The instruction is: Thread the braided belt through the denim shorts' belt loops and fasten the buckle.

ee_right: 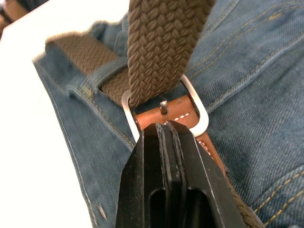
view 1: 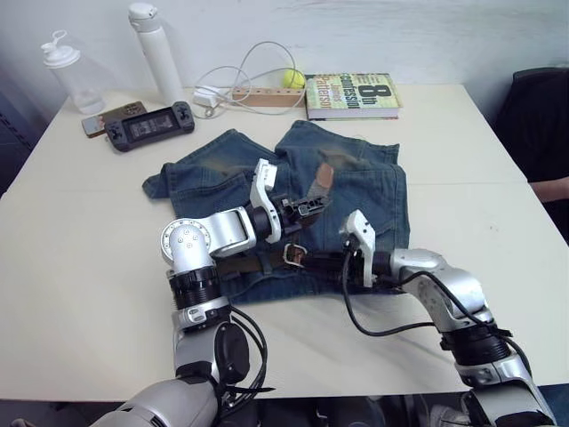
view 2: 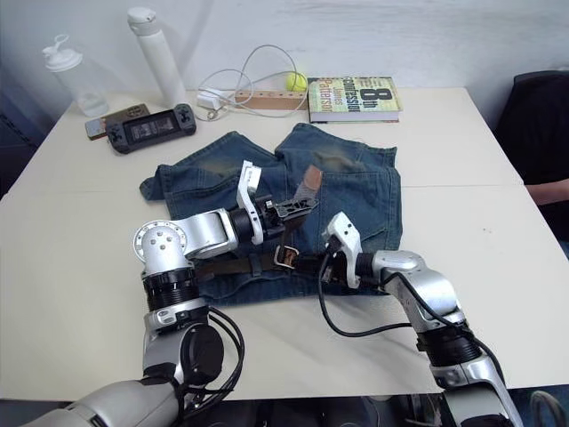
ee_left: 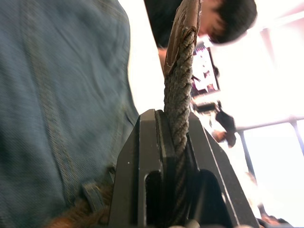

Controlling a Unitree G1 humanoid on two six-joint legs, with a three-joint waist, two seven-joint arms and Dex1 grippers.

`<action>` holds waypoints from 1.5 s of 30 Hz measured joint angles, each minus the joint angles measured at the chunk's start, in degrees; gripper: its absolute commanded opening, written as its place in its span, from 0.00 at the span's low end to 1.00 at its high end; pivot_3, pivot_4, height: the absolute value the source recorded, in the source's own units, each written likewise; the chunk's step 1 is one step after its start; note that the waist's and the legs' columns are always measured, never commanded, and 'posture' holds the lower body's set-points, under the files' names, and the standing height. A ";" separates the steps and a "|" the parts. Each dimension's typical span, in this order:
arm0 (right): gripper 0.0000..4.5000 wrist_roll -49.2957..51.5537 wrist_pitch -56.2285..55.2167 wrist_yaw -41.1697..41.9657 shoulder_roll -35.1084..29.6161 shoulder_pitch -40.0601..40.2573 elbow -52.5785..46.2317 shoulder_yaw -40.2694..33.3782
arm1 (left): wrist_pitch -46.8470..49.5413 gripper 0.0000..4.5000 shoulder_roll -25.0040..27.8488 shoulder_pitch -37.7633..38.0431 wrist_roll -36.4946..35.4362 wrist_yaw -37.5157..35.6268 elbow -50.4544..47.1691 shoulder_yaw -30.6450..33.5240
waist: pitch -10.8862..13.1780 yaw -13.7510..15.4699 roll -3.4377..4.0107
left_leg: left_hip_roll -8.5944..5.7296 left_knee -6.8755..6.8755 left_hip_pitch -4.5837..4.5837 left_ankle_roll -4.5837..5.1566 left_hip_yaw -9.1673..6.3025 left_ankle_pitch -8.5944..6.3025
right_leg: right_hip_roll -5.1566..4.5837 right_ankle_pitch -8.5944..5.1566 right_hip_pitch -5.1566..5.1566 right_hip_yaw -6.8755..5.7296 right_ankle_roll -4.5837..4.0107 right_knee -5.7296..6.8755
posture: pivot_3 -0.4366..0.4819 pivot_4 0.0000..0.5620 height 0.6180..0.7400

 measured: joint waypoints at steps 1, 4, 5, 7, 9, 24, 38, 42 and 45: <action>0.00 -0.51 -0.86 0.26 -0.04 0.00 0.36 0.19 | 0.55 0.00 0.55 0.00 -0.16 0.00 0.00 0.48 | 0.00 -0.06 0.00 | 0.00 0.00 0.01 0.00 0.00 0.00 | 0.00 0.00 0.01 0.00 0.00 0.00 | 0.48 0.27 0.96; 0.00 -1.93 -3.60 1.20 -0.73 -0.28 1.10 1.18 | 2.82 0.00 3.27 0.04 -0.32 -0.37 -0.09 0.92 | -0.01 -0.22 0.00 | 0.00 0.00 0.04 -0.01 0.00 -0.01 | 0.00 0.00 0.02 0.00 0.00 0.00 | 0.48 0.27 0.96; 0.00 -1.99 -3.89 1.40 -0.74 -0.26 1.24 1.17 | 3.17 0.00 4.26 0.10 -0.32 -0.40 -0.21 1.25 | -0.01 -0.24 0.00 | 0.00 0.00 0.05 -0.02 0.00 -0.01 | 0.00 0.00 0.02 0.00 0.00 0.00 | 0.48 0.27 0.96; 0.00 -1.95 -4.50 1.78 -0.74 -0.20 1.20 0.52 | 3.33 0.00 6.04 0.95 -0.40 -0.43 -0.74 1.94 | -0.01 -0.23 0.00 | 0.00 0.00 0.05 -0.02 -0.01 -0.01 | -0.01 0.00 0.05 0.00 0.00 0.00 | 0.48 0.27 0.96; 0.00 -1.69 -4.68 1.93 -0.73 0.14 1.13 0.07 | 3.47 0.00 7.01 2.21 -0.45 -0.38 -1.46 2.88 | -0.01 -0.17 0.00 | -0.01 0.00 0.04 -0.02 -0.02 -0.01 | -0.02 0.00 0.04 -0.01 0.00 0.00 | 0.48 0.27 0.96; 0.00 1.16 -1.45 2.18 2.32 -2.66 0.78 -2.02 | 1.55 0.00 3.83 4.97 -1.19 4.42 -4.56 11.34 | -0.01 -0.21 -0.01 | 0.00 -0.01 0.00 -0.06 -0.04 -0.04 | -0.01 0.00 -0.02 -0.01 0.00 -0.02 | 0.48 0.27 0.96; 0.00 -0.80 -2.43 2.90 5.08 -4.77 3.90 0.75 | 0.76 0.00 2.80 5.26 -1.21 6.16 -6.22 12.23 | -0.01 -0.31 -0.01 | 0.00 -0.01 -0.01 -0.07 -0.04 -0.04 | -0.01 0.00 -0.04 -0.01 0.00 -0.01 | 0.48 0.27 0.96; 0.00 -1.72 -4.75 4.47 5.20 -6.31 7.87 1.58 | 0.75 0.00 2.77 5.71 -1.21 6.33 -6.38 12.29 | -0.01 -0.39 -0.01 | 0.00 -0.01 0.00 -0.07 -0.04 -0.04 | 0.00 0.00 -0.04 0.00 0.00 -0.02 | 0.48 0.27 0.96; 0.00 -1.17 -4.22 5.50 5.09 -6.68 7.96 1.15 | 0.71 0.00 2.77 5.87 -1.21 6.33 -6.77 12.21 | -0.01 -0.37 -0.01 | 0.02 -0.01 -0.01 -0.08 -0.04 -0.04 | 0.01 0.00 -0.04 -0.01 0.00 -0.02 | 0.48 0.27 0.96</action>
